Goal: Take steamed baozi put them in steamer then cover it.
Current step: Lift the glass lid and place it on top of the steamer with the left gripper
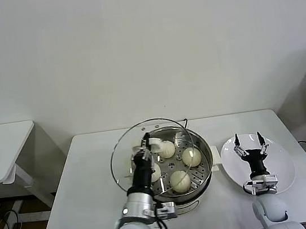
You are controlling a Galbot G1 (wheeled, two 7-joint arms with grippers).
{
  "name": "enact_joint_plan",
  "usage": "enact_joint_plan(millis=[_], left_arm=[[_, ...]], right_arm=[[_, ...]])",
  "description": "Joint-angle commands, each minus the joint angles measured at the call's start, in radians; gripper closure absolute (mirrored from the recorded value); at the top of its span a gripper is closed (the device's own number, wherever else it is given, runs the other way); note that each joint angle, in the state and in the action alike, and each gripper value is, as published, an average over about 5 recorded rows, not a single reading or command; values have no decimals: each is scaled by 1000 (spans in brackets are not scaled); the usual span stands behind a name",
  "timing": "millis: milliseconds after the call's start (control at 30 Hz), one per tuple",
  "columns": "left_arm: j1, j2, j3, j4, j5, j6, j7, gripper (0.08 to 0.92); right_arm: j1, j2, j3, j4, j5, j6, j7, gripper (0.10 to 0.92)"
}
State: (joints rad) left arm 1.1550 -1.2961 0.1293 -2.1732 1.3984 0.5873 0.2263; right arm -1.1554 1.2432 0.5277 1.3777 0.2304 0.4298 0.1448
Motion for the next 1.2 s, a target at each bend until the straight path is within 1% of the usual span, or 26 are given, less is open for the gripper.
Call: enact_joint_plan(millis=[33,400,633,1200], left_arm=[[-71,-91,133,122,174,71,82,814],[-88,-151,137,216,218,73,84,814],[-88,-184,139,245,241,73,76,814],[-81,-216,128,294,289,63,52,814]], right_arm=[[4,5,3,-20,-6,-2,1,203],[14,15,2,-40,-17,0,0,203],[19,18,0,-46,-22,0,0,203],[26,19,-1,-57,-25,2,-1,203]])
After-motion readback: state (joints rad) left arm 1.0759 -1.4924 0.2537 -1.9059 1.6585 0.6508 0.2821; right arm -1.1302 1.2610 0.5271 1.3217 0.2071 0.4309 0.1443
